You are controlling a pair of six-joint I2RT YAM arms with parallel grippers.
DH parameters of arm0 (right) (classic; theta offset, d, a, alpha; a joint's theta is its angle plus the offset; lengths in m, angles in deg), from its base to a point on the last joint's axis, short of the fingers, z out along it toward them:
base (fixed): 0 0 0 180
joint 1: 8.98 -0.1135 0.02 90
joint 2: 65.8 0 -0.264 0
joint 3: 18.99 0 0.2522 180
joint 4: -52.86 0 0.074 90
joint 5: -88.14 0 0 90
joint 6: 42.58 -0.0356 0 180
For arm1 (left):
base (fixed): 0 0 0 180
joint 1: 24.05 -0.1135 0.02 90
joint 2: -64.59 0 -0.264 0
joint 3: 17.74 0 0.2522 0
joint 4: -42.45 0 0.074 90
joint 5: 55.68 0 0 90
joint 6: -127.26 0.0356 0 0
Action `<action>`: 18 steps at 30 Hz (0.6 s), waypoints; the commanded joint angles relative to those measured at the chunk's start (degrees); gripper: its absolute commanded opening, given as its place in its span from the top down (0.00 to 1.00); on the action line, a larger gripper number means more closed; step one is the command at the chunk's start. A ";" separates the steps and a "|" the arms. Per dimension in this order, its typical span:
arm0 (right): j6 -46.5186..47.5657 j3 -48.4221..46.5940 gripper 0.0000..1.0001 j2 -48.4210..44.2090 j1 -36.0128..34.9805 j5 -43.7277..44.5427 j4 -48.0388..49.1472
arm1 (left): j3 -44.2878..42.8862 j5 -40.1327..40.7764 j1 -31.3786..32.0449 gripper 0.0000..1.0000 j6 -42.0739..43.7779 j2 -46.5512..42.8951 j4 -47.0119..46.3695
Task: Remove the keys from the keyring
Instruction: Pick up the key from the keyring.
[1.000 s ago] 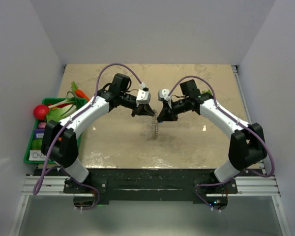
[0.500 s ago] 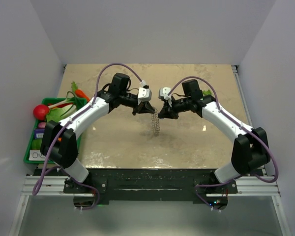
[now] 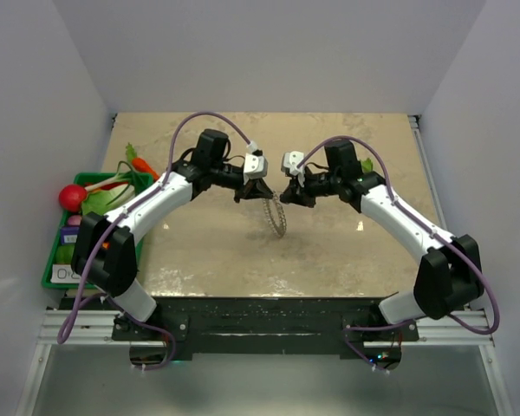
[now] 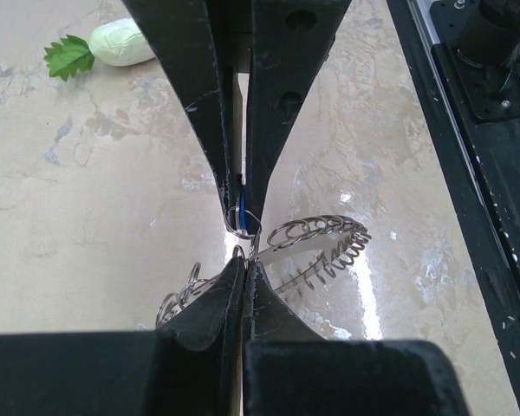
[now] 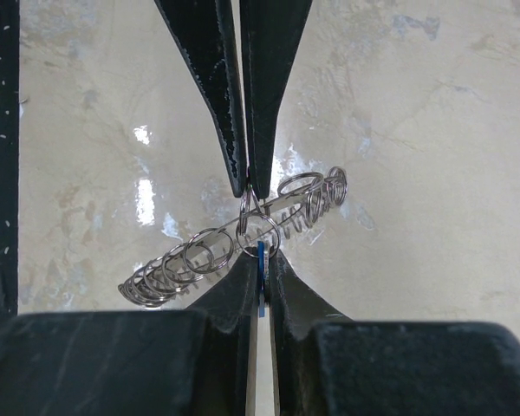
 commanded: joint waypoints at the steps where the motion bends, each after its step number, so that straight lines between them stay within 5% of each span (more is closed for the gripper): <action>1: -1.20 0.50 1.00 -2.80 -0.01 2.30 4.38 | 0.40 -1.92 0.34 1.00 -0.99 -2.55 -1.98; 18: -3.04 2.08 1.00 -5.26 -0.01 4.23 7.98 | 0.57 -2.10 0.34 0.98 -1.61 -2.29 -2.51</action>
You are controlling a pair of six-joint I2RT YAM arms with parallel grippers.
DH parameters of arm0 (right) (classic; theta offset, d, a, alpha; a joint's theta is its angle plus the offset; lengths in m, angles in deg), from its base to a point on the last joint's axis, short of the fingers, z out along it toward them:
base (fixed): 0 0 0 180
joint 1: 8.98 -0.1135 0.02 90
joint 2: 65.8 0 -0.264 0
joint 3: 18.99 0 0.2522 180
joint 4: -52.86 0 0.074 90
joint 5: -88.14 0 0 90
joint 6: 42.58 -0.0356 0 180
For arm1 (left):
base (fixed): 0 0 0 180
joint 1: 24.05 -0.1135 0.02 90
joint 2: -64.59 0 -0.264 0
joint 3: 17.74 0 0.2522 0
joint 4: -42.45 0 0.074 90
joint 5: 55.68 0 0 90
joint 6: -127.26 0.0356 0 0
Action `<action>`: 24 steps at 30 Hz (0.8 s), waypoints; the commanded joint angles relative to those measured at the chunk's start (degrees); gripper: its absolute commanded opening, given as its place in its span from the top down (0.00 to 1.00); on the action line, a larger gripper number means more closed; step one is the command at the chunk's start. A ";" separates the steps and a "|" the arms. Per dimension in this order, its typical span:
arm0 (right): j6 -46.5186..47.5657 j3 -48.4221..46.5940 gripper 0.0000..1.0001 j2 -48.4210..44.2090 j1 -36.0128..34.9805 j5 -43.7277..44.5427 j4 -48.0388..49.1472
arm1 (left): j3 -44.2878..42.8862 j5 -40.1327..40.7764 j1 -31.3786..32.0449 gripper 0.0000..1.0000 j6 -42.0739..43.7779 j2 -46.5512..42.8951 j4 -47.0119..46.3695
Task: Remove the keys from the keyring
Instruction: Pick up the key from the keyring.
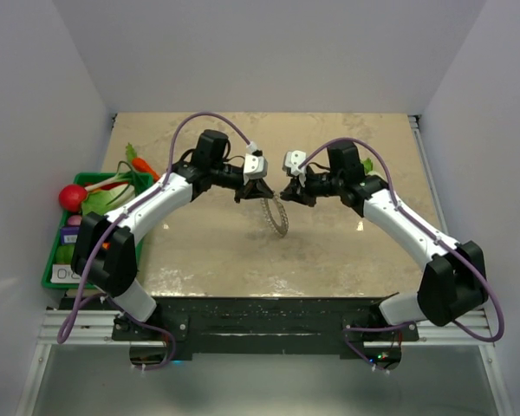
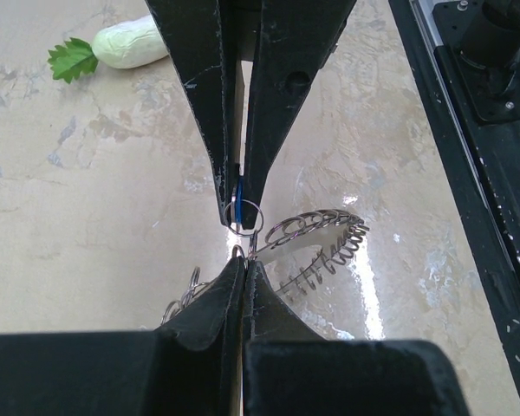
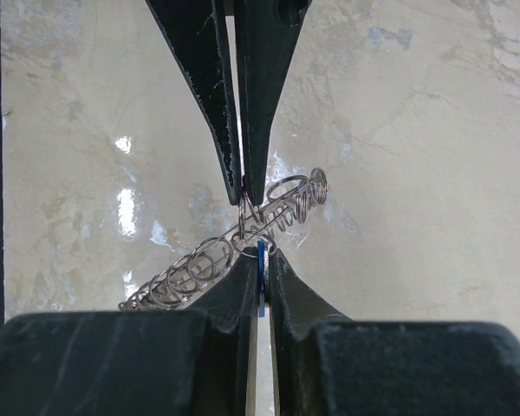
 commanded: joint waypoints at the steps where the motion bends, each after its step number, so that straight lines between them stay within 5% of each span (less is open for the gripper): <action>1: -1.23 0.38 1.00 -2.81 0.32 2.24 4.69 | -0.19 -2.25 0.34 0.96 -0.93 -2.11 -0.65; 15: -2.55 -1.29 1.00 -3.17 0.32 3.56 4.87 | -0.54 -3.57 0.34 0.55 -0.23 -2.55 0.49; 24: 2.19 -6.37 1.00 -1.67 0.41 3.56 -2.07 | 1.21 -0.85 0.34 0.54 -3.39 -3.87 -2.67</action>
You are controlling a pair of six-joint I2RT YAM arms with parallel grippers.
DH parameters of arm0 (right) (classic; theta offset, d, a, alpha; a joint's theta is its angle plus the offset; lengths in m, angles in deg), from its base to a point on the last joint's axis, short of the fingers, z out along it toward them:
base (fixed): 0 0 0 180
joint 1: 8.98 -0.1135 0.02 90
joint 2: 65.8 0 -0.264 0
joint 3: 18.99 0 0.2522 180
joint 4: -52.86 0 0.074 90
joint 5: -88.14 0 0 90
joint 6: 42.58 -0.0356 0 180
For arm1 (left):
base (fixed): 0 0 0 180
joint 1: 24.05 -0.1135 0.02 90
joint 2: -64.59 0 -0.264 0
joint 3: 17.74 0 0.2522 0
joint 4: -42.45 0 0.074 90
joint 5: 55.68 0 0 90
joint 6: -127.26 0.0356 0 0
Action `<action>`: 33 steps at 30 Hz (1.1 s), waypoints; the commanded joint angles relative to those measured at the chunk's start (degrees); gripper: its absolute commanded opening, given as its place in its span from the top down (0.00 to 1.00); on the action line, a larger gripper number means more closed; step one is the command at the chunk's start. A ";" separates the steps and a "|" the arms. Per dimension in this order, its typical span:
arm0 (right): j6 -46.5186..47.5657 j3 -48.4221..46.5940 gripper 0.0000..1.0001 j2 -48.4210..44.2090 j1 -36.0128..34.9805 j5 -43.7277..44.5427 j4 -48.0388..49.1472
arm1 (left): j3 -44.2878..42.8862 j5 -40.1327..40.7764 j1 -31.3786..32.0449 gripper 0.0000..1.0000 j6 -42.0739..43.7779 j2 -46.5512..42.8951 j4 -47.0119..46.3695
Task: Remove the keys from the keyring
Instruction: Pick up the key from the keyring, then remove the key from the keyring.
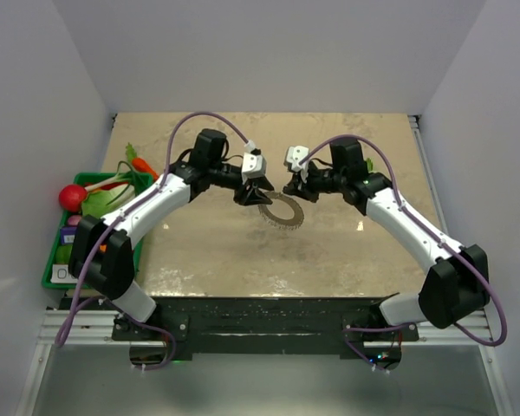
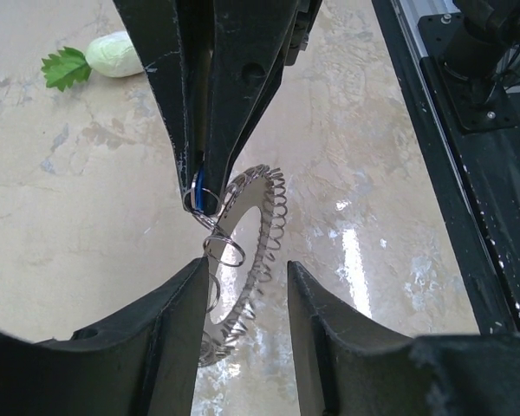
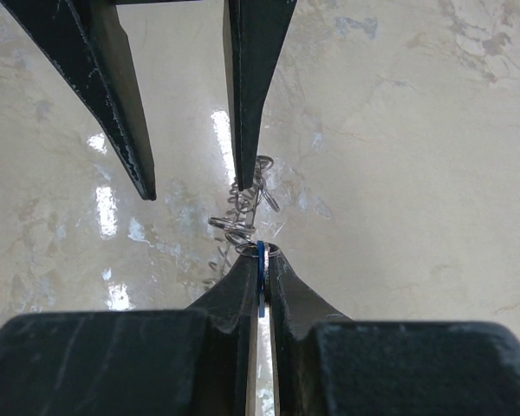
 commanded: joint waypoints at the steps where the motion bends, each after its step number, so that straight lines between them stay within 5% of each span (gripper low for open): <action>1: 3.09 -6.12 1.00 -0.14 0.21 -0.39 -2.62 | 1.19 0.18 0.34 0.54 -2.08 -2.84 -2.89; 15: 0.81 -4.28 1.00 -3.56 0.21 -1.62 0.98 | 4.62 -3.69 0.34 0.59 -12.36 -3.37 -14.67; 28: 2.83 -3.05 1.00 -4.09 0.21 -5.23 -1.57 | 8.75 15.46 0.34 0.58 -24.93 -5.83 -26.98; 33: 2.83 -2.53 1.00 -3.57 0.21 -4.53 -1.22 | 9.63 10.92 0.34 0.58 -24.76 -6.70 -27.59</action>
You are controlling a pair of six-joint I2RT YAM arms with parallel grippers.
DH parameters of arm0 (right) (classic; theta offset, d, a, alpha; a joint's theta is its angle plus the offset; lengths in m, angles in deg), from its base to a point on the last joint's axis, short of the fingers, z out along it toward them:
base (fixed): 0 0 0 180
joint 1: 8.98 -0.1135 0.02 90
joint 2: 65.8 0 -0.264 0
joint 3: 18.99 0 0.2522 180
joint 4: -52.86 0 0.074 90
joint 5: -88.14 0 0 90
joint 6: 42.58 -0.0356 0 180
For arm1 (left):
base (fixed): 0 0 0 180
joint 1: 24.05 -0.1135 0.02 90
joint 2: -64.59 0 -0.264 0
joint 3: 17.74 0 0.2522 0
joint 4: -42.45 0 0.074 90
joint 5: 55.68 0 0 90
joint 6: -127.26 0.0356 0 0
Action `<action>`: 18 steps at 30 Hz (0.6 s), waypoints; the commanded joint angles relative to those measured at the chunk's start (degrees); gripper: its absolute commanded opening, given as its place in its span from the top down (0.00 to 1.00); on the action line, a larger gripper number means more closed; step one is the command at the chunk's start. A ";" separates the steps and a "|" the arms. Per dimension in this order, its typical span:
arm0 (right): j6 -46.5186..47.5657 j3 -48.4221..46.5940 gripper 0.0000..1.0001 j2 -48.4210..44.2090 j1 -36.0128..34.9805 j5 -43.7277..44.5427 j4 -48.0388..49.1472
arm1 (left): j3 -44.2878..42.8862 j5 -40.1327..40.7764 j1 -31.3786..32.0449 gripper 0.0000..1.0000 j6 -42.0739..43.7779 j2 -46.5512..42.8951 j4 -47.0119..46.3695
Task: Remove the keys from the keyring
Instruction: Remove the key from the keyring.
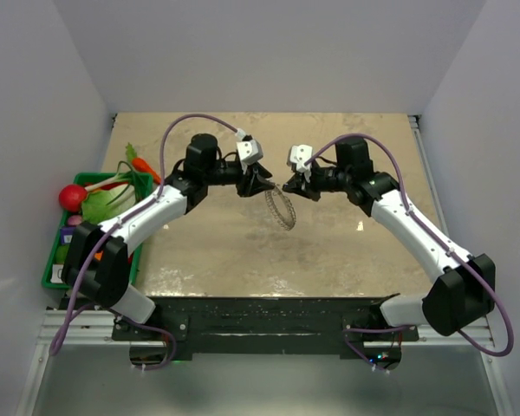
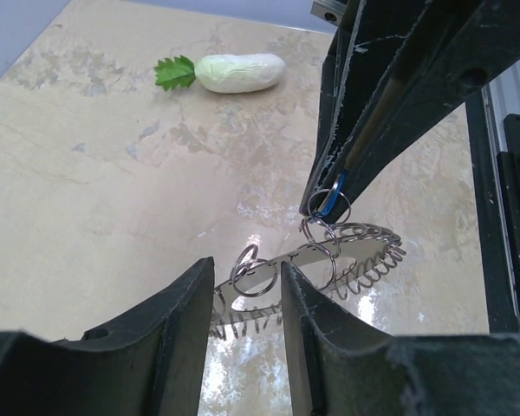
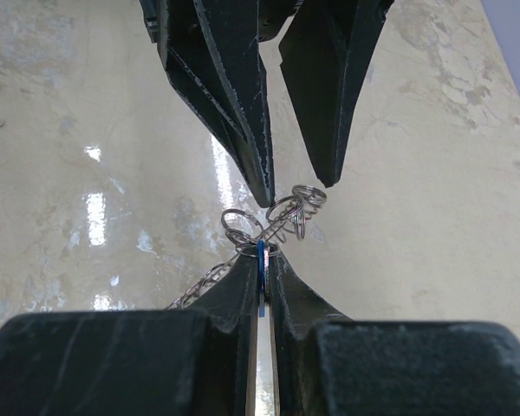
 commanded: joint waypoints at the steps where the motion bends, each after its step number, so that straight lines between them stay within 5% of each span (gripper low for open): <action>1: 0.64 0.01 1.00 -0.70 0.21 -1.01 1.49 | 1.35 -5.34 0.34 0.58 -1.50 -2.84 -4.05; 10: -0.85 0.54 1.00 -0.09 0.21 0.49 3.07 | 1.87 -19.34 0.34 0.64 -2.82 -3.28 -5.63; 18: -1.82 0.71 1.00 0.35 0.12 0.49 4.13 | 2.76 -17.43 0.86 0.74 -8.53 -1.61 -11.70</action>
